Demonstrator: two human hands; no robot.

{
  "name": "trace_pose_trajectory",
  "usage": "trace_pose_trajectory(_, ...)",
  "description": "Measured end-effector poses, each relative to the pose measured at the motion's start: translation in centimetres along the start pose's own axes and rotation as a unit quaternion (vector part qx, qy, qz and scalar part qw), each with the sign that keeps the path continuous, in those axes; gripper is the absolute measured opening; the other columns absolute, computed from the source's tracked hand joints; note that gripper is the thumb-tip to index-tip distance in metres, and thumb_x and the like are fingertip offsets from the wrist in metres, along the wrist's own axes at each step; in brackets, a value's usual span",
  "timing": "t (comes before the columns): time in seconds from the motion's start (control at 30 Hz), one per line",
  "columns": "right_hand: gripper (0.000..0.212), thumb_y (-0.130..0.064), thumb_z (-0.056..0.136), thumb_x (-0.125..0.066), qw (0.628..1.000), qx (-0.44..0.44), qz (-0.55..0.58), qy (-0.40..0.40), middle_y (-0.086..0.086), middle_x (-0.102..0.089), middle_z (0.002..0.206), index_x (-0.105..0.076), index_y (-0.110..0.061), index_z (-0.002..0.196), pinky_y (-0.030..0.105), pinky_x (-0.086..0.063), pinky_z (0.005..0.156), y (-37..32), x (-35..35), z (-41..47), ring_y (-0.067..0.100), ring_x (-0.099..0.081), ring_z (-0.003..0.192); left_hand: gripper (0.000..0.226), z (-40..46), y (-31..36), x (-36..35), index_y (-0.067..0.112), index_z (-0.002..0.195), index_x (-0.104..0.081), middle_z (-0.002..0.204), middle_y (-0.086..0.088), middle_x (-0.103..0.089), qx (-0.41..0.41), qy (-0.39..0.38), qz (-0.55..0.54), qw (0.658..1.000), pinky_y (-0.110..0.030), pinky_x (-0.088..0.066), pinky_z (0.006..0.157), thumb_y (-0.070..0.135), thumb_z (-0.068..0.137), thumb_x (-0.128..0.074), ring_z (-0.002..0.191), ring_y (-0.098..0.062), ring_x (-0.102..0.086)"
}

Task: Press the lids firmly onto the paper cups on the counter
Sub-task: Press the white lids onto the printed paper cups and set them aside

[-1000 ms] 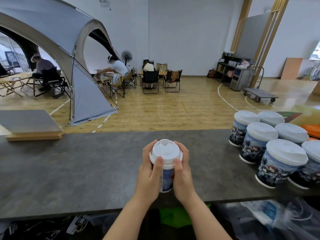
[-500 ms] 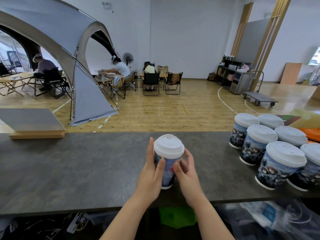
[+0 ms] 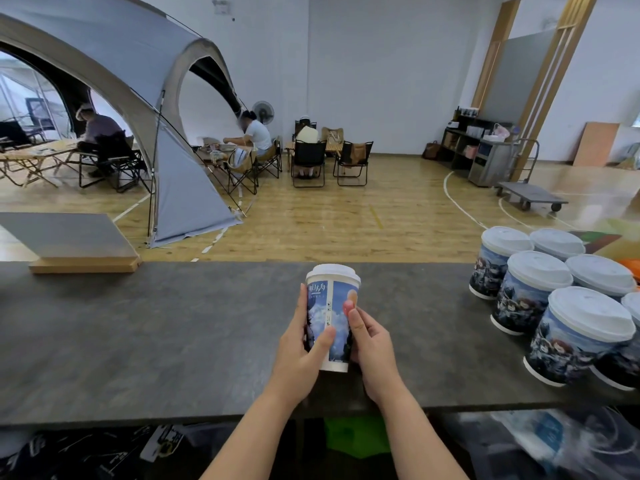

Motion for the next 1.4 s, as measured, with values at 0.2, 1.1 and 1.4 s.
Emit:
trace_pose_trajectory(0.2, 0.040, -0.033, 0.094, -0.061, 1.000, 0.023, -0.007, 0.018, 0.017, -0.071, 0.119, -0.065, -0.007, 0.125, 0.059, -0.049, 0.101, 0.4, 0.8, 0.6, 0.036, -0.067, 0.112, 0.088, 0.1, 0.1, -0.1, 0.031, 0.157, -0.021, 0.139, 0.028, -0.054, -0.005, -0.007, -0.030, 1.000, -0.021, -0.050, 0.097, 0.042, 0.083, -0.067, 0.129, -0.005, -0.056)
trace_pose_trajectory(1.1, 0.045, -0.012, 0.088, -0.070, 0.991, 0.105, -0.071, 0.037, 0.011, -0.072, 0.114, -0.059, -0.024, 0.129, 0.042, -0.056, 0.094, 0.0, 2.1, 0.7, 0.027, -0.068, 0.111, 0.084, 0.2, -0.7, 1.3, 0.035, 0.154, -0.025, 0.136, 0.009, -0.059, 0.004, 0.045, -0.012, 0.999, -0.036, -0.053, 0.100, 0.025, 0.087, -0.075, 0.120, -0.009, -0.063)
trace_pose_trajectory(1.4, 0.048, -0.021, 0.085, -0.067, 0.995, 0.089, -0.029, 0.018, 0.011, -0.070, 0.122, -0.057, -0.020, 0.132, 0.047, -0.055, 0.096, 0.0, 1.7, 0.7, 0.030, -0.065, 0.117, 0.059, 0.4, -0.7, 0.9, 0.038, 0.141, -0.043, 0.135, 0.016, -0.056, 0.010, 0.022, -0.022, 0.999, -0.022, -0.053, 0.091, 0.033, 0.086, -0.062, 0.124, -0.006, -0.058)
Point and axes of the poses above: each hand's wrist, its own z-axis towards the middle knuckle, its own x-axis out of the back of the hand, y = z × x, the point moved 10 cm from there along z, towards the middle knuckle
